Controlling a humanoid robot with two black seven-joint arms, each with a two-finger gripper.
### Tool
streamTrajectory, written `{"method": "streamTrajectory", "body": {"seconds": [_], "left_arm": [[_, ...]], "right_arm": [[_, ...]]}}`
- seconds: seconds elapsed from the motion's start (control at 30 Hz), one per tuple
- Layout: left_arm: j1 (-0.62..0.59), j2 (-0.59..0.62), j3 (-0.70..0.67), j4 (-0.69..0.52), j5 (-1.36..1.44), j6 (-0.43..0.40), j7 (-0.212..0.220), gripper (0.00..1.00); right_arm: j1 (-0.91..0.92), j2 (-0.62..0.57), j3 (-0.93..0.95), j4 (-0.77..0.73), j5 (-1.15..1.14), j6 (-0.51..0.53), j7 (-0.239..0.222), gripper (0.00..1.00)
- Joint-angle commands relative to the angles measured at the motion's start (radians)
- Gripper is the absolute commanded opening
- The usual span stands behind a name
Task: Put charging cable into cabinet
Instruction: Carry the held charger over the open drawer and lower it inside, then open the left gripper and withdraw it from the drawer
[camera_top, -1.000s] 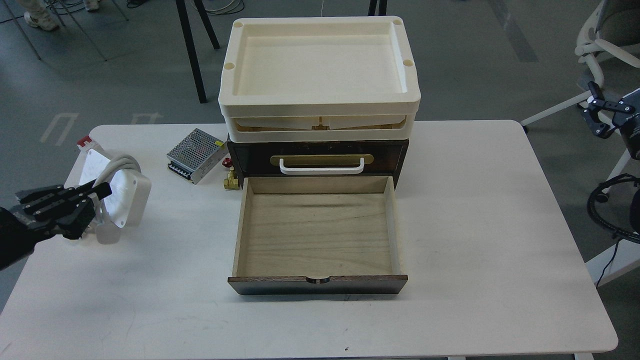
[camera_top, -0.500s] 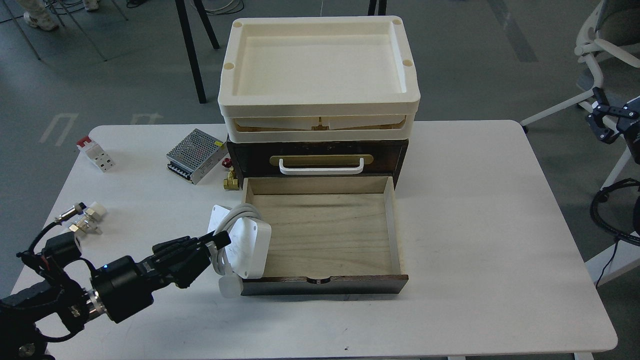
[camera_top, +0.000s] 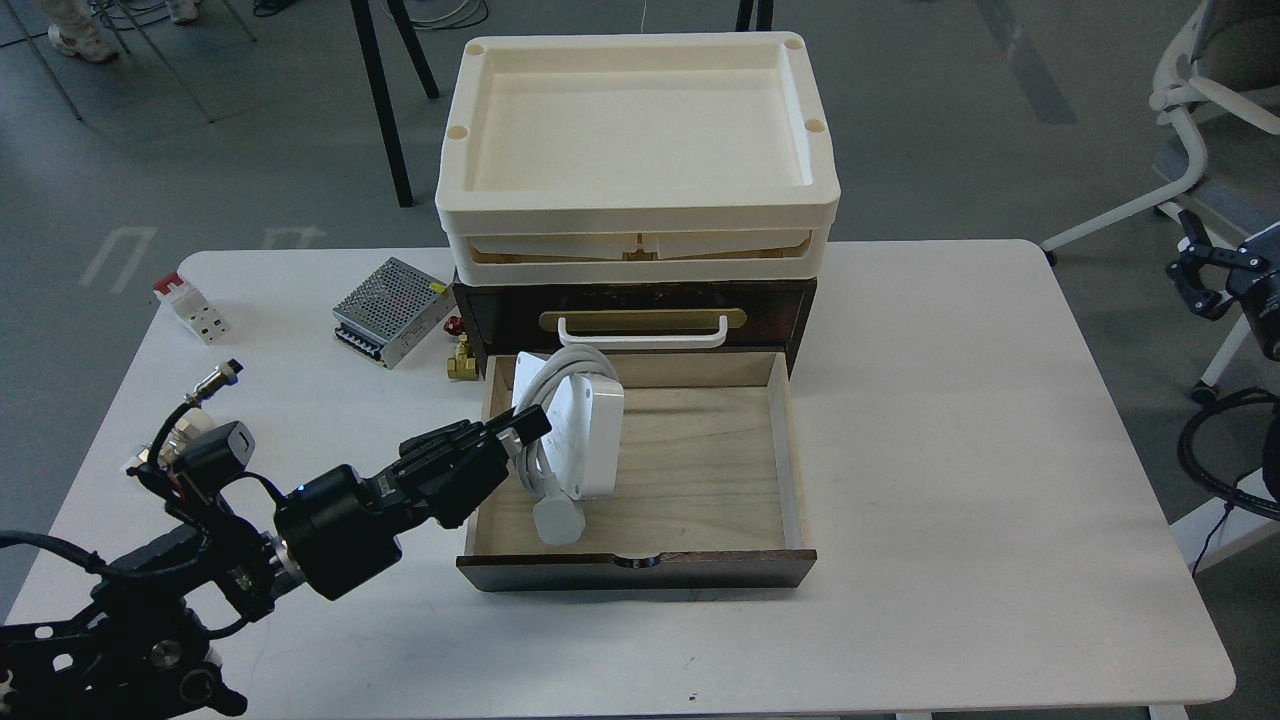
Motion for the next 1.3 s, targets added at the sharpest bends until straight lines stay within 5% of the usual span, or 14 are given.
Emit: {"method": "streamTrajectory", "body": {"seconds": [0.0, 0.27, 0.47, 0.6, 0.8, 0.97, 1.1, 1.27], "left_arm": [[0.007, -0.092, 0.000, 0.088, -0.041, 0.000, 0.000, 0.03], [0.004, -0.241, -0.001, 0.309, -0.048, 0.000, 0.000, 0.12], [0.001, -0.292, -0.003, 0.349, -0.051, 0.000, 0.000, 0.65], [0.001, -0.319, -0.003, 0.349, -0.058, 0.000, 0.000, 0.81], [-0.004, -0.298, -0.038, 0.340, -0.161, 0.000, 0.000, 0.88], [0.071, -0.079, -0.204, 0.277, -0.284, 0.000, 0.000, 0.88], [0.087, 0.087, -0.280, 0.335, -0.458, -0.338, 0.000, 0.89], [0.061, 0.083, -0.594, 0.566, -0.886, -0.802, 0.000, 0.91]], "right_arm": [[-0.003, 0.002, 0.013, 0.000, 0.000, 0.000, 0.000, 1.00], [-0.009, 0.003, 0.018, 0.001, 0.002, 0.000, 0.000, 1.00], [-0.027, 0.003, 0.019, 0.001, 0.002, 0.000, 0.000, 1.00], [-0.032, 0.003, 0.021, 0.001, 0.003, 0.000, 0.000, 1.00], [-0.039, 0.002, 0.026, 0.014, 0.020, 0.000, 0.000, 1.00], [-0.029, 0.000, 0.036, 0.015, 0.017, 0.000, 0.000, 1.00], [0.012, 0.000, 0.029, 0.015, 0.009, 0.000, 0.000, 1.00], [0.083, 0.003, -0.008, 0.044, -0.053, 0.000, 0.000, 1.00]]}}
